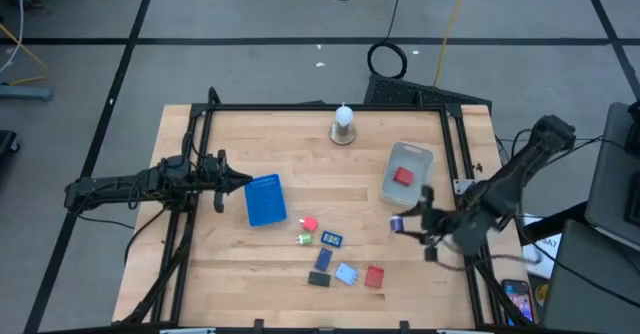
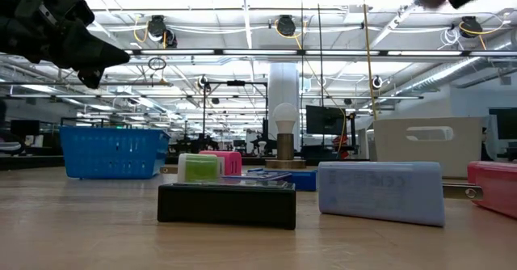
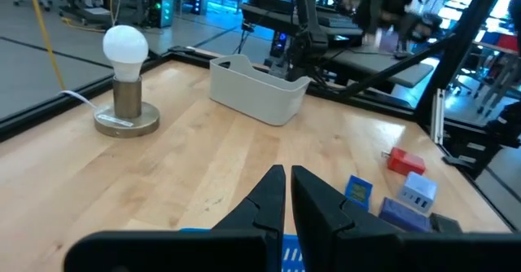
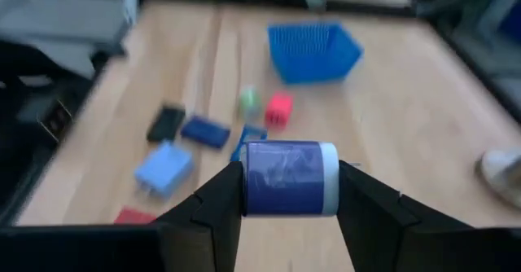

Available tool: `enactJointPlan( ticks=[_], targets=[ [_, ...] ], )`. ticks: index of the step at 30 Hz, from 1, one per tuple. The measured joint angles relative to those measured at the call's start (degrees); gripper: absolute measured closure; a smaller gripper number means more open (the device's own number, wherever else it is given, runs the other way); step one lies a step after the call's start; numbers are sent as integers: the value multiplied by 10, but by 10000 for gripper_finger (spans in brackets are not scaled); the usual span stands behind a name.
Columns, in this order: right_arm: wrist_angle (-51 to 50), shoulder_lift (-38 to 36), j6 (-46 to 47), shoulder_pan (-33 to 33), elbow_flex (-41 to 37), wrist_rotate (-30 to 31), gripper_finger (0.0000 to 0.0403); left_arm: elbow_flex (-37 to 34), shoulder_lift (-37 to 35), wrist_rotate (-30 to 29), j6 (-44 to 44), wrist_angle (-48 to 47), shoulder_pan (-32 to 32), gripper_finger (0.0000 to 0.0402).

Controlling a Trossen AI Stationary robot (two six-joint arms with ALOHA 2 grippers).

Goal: Pick & Place Office items
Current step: Put the purple charger adapter into the gray bin

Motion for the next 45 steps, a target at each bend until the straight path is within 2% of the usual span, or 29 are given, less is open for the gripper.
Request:
enactJointPlan(
  ticks=[4,7,11,14,21,29,35,39,42,45],
  targets=[
    [29,-99,-46,-41,-39,-4,249,0,0,-1,9,0,0,378],
    [32,-162,-60,-77,-82,-39,249,0,0,-1,9,0,0,378],
    [123,-243,-98,-118,-167,-75,249,0,0,-1,11,-1,0,378],
    [137,-281,-90,-163,-209,-92,249,0,0,-21,11,-2,0,378],
    [123,-324,-102,-213,-266,-114,249,0,0,-43,11,-3,0,378],
    [174,-392,-131,-235,-337,-150,248,0,0,-44,41,-30,0,378],
    [173,-434,-115,-257,-368,-140,249,0,0,-44,41,-31,0,378],
    [179,-444,-112,-267,-373,-147,249,0,0,-45,41,-31,0,378],
    [244,-430,-156,-278,-374,-174,249,0,0,-45,46,-31,0,378],
    [246,-403,-195,-295,-322,-187,249,0,0,-45,54,-25,0,378]
  ],
)
